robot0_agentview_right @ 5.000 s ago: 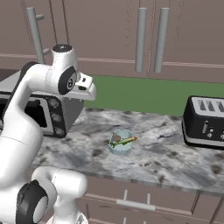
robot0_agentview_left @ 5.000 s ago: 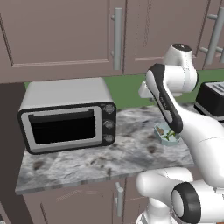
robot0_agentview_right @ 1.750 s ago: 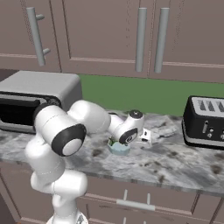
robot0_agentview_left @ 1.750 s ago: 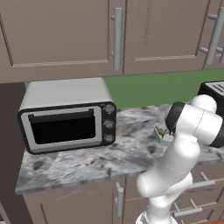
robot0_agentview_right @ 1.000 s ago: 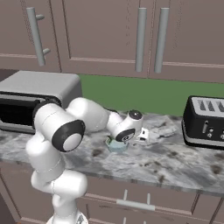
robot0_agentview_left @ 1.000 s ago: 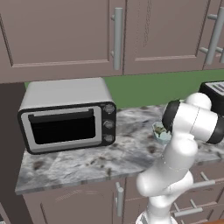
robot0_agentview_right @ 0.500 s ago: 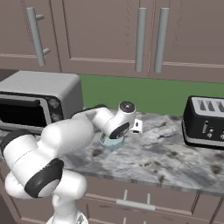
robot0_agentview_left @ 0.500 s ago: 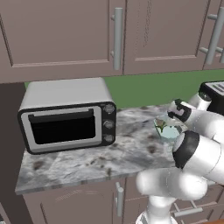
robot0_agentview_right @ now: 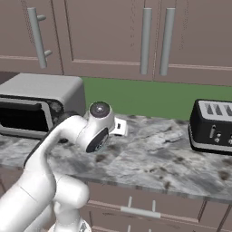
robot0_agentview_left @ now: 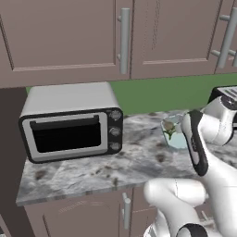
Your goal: Place the tupperware on the second highest shelf of the fridge. Make space for the tupperware among the existing items by rearranging them on the shelves if needed. Close the fridge door when finished.
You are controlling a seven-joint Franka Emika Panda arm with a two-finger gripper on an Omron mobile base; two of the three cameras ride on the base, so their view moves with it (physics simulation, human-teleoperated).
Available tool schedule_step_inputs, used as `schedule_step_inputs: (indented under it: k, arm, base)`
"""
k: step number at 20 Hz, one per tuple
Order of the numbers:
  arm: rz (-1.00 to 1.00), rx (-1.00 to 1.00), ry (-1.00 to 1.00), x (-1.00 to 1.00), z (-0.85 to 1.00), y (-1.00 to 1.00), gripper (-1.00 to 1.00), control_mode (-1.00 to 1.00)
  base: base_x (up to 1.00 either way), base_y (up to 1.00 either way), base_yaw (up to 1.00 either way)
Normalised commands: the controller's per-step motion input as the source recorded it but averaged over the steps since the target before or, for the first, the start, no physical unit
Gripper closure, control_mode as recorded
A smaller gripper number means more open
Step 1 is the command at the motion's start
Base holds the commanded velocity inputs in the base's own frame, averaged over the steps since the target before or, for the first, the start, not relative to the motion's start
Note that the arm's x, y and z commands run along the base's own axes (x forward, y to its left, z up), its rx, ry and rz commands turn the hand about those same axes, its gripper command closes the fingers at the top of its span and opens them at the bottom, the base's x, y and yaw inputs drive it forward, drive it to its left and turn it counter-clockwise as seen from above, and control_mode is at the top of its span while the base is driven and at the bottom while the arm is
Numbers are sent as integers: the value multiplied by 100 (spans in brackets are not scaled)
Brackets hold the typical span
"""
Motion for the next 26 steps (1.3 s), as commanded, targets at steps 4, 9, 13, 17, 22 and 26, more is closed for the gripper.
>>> schedule_step_inputs:
  k: [4, 9, 13, 17, 22, 26]
  arm:
    - [0, 1, 0, -100, 99, 47, 100, -100]
    - [6, 2, -6, -95, 100, 35, 100, -100]
    - [11, 0, -1, -61, 96, 13, 100, -100]
    - [6, 0, 8, -36, 66, 0, 100, -100]
    - [0, 0, 21, 0, 18, -7, 100, -100]
    - [1, 0, 2, 0, 0, -3, 100, 100]
  base:
    - [0, 0, 0]
    - [0, 0, 0]
    - [0, 0, 0]
    - [0, 0, 0]
    - [0, 0, 0]
    - [0, 0, 0]
